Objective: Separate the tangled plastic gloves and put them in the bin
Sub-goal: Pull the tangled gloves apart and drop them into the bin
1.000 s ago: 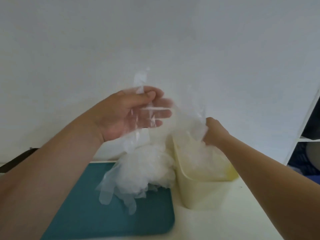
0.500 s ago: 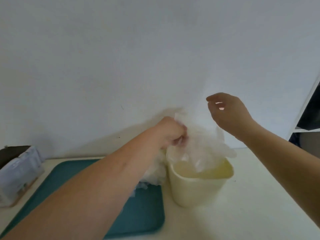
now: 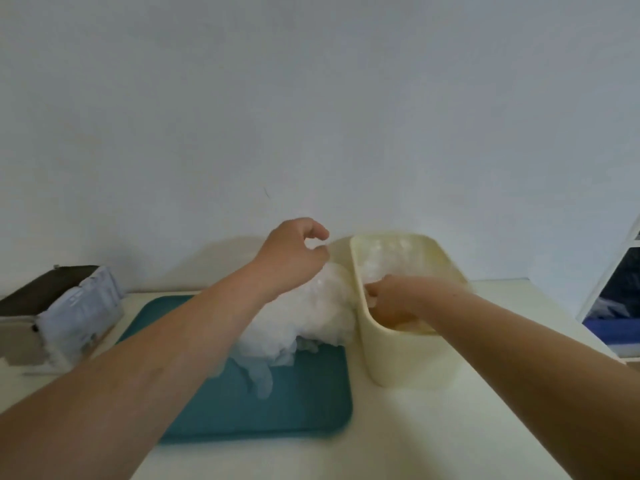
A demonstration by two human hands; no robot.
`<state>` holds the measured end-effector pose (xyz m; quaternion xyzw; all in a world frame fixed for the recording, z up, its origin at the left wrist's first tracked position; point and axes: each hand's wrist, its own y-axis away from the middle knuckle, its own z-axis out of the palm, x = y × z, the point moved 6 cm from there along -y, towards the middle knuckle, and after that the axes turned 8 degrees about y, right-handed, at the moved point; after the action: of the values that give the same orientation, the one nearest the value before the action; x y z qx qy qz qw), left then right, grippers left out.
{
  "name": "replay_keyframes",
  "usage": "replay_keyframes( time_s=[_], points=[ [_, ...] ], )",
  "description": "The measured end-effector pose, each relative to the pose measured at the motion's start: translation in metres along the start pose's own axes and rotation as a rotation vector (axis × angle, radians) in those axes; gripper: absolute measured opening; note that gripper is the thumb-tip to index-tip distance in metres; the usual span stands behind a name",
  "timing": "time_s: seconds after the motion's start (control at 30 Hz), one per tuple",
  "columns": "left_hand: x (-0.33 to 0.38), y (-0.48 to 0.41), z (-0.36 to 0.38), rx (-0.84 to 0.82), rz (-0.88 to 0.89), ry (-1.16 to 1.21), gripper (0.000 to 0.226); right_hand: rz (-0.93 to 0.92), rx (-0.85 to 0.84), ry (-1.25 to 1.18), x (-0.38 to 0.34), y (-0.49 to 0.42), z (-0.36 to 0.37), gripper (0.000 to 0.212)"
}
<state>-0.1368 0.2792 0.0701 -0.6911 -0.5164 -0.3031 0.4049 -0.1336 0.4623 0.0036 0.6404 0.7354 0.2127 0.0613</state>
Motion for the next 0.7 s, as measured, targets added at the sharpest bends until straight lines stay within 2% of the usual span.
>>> replay_keyframes(
  time_s=[0.1, 0.17, 0.23, 0.33, 0.43, 0.53, 0.63, 0.7],
  points=[
    [-0.031, 0.026, 0.014, -0.298, 0.006, -0.519, 0.067, 0.003, -0.057, 0.009, 0.001, -0.007, 0.001, 0.059],
    [-0.053, 0.039, 0.026, -0.417, -0.045, -0.659, 0.085, 0.003, -0.014, -0.015, 0.0, 0.0, -0.009, 0.056],
    [-0.074, 0.044, 0.037, -0.477, -0.084, -0.689, 0.092, 0.011, 0.087, -0.08, -0.001, 0.01, -0.024, 0.046],
    [-0.095, 0.043, 0.037, -0.456, -0.083, -0.704, 0.086, 0.084, 0.251, -0.06, 0.001, 0.032, -0.05, 0.034],
    [-0.108, 0.041, 0.026, -0.406, -0.074, -0.672, 0.081, 0.146, 0.504, 0.023, -0.015, 0.063, -0.081, 0.02],
    [-0.114, 0.044, 0.012, -0.391, -0.071, -0.648, 0.087, -0.036, 0.7, -0.109, -0.065, 0.081, -0.096, 0.027],
    [-0.109, 0.058, -0.011, -0.344, -0.001, -0.492, 0.091, -0.294, 0.651, -0.435, -0.121, 0.077, -0.087, 0.034],
    [-0.096, 0.072, -0.036, -0.244, 0.084, -0.255, 0.069, -0.357, 0.585, -0.58, -0.146, 0.064, -0.069, 0.039]
  ],
)
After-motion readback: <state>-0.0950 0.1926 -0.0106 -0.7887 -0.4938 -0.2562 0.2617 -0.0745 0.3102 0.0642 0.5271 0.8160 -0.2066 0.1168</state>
